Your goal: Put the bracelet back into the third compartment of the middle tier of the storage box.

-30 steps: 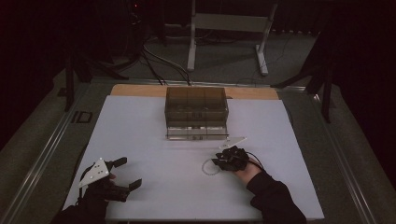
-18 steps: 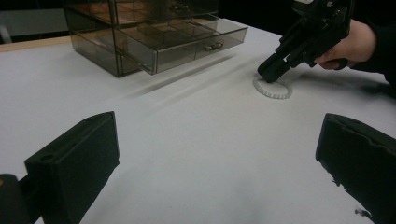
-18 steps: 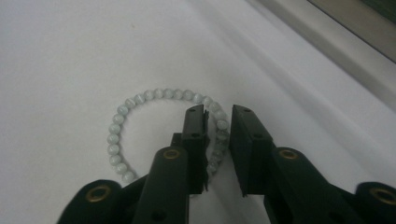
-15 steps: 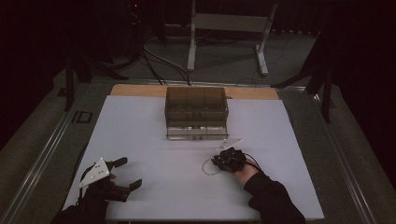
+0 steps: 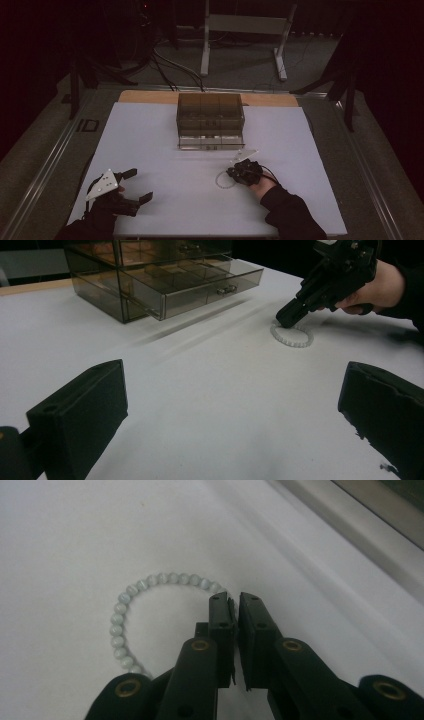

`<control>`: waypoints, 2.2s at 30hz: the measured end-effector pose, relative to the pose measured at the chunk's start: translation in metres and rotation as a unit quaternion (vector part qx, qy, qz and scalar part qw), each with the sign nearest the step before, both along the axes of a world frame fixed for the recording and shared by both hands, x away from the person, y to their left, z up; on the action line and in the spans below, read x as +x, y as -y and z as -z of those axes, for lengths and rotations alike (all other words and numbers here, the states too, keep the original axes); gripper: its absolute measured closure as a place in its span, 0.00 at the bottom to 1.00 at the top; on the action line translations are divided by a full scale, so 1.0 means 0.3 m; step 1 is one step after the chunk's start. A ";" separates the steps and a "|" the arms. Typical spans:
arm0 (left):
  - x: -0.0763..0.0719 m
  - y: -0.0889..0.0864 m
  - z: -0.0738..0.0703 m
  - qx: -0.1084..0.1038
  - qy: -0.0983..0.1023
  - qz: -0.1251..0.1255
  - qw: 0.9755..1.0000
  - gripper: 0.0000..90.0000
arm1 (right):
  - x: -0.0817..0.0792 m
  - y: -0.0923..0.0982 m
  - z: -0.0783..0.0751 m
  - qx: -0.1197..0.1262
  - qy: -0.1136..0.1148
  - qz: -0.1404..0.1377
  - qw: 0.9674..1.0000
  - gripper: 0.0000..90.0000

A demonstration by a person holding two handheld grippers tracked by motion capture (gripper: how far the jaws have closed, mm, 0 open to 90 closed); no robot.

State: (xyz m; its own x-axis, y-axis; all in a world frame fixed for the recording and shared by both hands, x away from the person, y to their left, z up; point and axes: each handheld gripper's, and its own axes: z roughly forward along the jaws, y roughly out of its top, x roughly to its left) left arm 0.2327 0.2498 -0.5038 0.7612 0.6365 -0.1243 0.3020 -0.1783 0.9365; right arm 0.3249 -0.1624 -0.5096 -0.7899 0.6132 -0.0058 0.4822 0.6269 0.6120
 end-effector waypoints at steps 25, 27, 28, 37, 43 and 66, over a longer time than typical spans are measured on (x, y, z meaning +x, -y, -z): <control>0.000 -0.002 0.000 0.002 0.000 -0.004 1.000 0.01 | -0.040 -0.001 -0.144 0.044 0.034 -0.019 0.998 0.95; 0.000 -0.002 0.001 0.003 0.000 -0.004 1.000 0.01 | -0.044 -0.005 -0.151 0.046 0.036 -0.020 0.998 0.95; 0.001 -0.002 0.001 0.003 0.000 -0.004 1.000 0.01 | -0.047 -0.006 -0.154 0.048 0.036 -0.021 0.998 0.95; 0.002 -0.002 0.001 0.002 -0.001 -0.003 1.000 0.01 | -0.054 -0.012 -0.185 0.049 0.043 -0.028 0.998 0.95; 0.002 -0.003 0.000 0.000 -0.001 -0.005 1.000 0.01 | -0.051 -0.009 -0.212 0.055 0.050 -0.027 0.997 0.97; 0.002 -0.006 -0.001 0.000 0.001 -0.004 1.000 0.01 | -0.024 -0.026 -0.320 0.066 0.082 -0.035 0.994 0.97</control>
